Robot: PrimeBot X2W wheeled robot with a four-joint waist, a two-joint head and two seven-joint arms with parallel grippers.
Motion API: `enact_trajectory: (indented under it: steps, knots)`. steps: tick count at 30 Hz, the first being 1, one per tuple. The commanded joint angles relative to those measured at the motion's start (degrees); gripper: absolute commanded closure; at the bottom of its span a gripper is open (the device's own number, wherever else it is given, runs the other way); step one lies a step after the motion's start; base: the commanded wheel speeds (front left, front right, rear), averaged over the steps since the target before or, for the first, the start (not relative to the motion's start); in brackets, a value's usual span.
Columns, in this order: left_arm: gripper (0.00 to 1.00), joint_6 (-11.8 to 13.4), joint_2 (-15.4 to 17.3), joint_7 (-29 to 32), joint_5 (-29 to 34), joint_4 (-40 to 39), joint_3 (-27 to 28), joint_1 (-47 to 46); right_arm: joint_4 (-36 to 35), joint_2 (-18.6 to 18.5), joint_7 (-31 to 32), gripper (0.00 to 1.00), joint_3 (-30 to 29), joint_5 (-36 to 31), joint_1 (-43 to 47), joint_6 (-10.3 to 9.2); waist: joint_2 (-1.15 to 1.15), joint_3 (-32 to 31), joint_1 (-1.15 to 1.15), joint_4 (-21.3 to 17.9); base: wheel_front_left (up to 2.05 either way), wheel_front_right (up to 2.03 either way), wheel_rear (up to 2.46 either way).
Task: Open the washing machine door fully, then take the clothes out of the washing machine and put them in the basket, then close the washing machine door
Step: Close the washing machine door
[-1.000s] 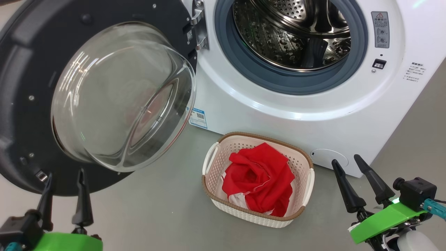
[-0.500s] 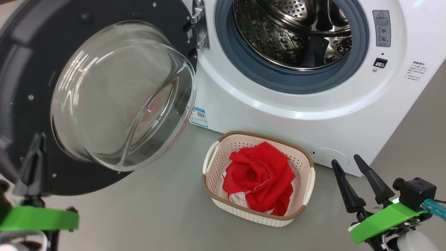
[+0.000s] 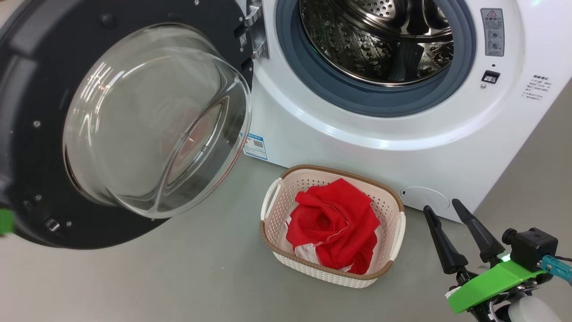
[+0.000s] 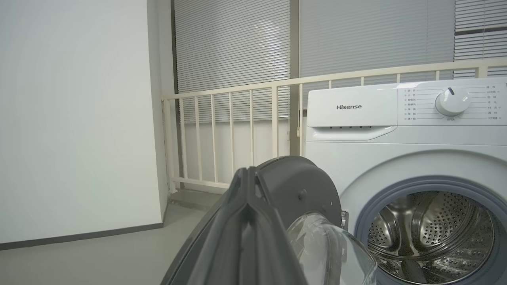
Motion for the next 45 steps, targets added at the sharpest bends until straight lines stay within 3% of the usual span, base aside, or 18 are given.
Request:
enact_trajectory:
  steps: [1, 7, 15, 30, 38, 45]
  knots:
    - [1.00, -0.6, 3.7, 1.0, -1.8, 0.1, 4.0, -3.8, -1.2, -0.8, -0.3, 0.00, 1.2, 0.4, -0.6, 0.09, 0.00, 0.1, 0.00, 0.1, 0.00, 0.00, 0.00]
    - [1.00, -1.8, 4.5, 4.3, -11.7, 6.5, 9.8, -8.6, -1.2, -0.8, -0.3, 0.00, 1.5, 0.3, -0.8, 0.09, 0.00, 0.5, 0.00, 0.1, 0.00, 0.00, 0.00]
    - [1.00, -4.2, 4.6, 11.7, -28.5, 23.2, 16.5, -17.7, -1.0, -1.0, -0.3, 0.00, 1.9, 0.5, -1.6, 0.09, 0.00, 1.7, 0.00, -0.4, 0.00, 0.00, 0.00]
    - [1.00, -1.2, 7.7, 21.8, -38.6, 47.7, 20.3, -27.3, -0.6, -1.5, -0.3, 0.00, 2.8, 0.9, -3.3, 0.09, 0.00, 4.4, 0.00, -3.2, 0.00, 0.00, 0.00]
    - [1.00, -1.3, 8.5, 28.7, -42.2, 53.2, 21.0, -28.0, -0.4, -1.3, -0.3, 0.00, 2.5, 1.0, -3.2, 0.09, 0.00, 4.3, 0.00, -3.7, 0.00, 0.00, 0.00]
    - [1.00, -1.6, 7.9, 35.0, -43.6, 53.5, 19.5, -26.8, -0.2, -1.2, -0.3, 0.00, 2.3, 1.0, -3.3, 0.09, 0.00, 3.8, 0.00, -3.3, 0.00, 0.00, 0.00]
